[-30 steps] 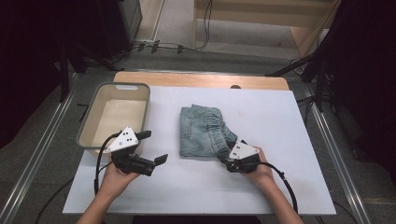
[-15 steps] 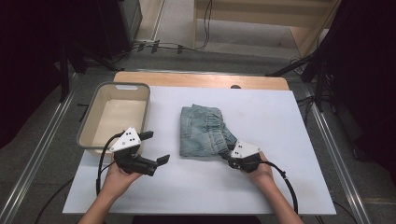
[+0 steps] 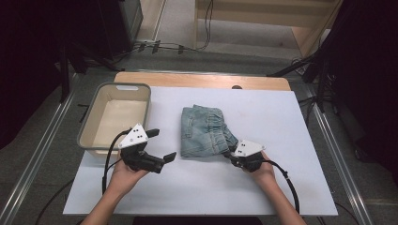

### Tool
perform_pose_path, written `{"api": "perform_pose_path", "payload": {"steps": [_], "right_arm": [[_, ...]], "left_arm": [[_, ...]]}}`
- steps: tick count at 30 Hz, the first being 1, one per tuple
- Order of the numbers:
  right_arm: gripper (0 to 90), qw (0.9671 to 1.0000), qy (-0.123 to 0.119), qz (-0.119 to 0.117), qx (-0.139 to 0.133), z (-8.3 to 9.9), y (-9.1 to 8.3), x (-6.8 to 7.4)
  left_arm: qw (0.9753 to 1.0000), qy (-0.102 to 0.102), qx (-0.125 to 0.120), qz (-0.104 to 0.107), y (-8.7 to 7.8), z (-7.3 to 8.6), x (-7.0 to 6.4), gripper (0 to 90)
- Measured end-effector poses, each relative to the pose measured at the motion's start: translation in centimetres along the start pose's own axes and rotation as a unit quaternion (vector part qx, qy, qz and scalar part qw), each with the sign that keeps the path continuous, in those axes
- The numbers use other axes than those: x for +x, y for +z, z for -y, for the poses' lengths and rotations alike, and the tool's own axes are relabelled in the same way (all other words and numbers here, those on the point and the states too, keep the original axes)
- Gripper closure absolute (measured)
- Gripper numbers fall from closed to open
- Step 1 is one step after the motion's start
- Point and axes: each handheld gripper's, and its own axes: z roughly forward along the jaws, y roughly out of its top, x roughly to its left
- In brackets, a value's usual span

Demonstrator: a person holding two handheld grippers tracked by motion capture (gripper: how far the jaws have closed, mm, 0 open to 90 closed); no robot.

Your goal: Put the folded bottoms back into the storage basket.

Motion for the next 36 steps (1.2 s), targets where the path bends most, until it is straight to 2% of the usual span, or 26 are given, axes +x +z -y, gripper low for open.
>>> {"api": "perform_pose_path", "payload": {"steps": [14, 24, 36], "right_arm": [[74.6, 1.0000, 0.003, -0.004, -0.002, 0.0, 0.0, -0.2], [74.5, 0.9999, 0.011, -0.007, -0.003, 0.0, 0.0, -0.2], [74.5, 0.9999, 0.010, -0.009, -0.005, 0.1, 0.0, -0.3]], "left_arm": [[0.9999, 0.002, 0.011, -0.001, 2.0, -1.7, 0.0, 0.0], [0.9997, -0.003, 0.021, -0.006, 3.4, -2.6, 0.5, 0.0], [0.9992, -0.014, 0.035, -0.012, 5.6, -3.8, 1.2, 0.0]]}}
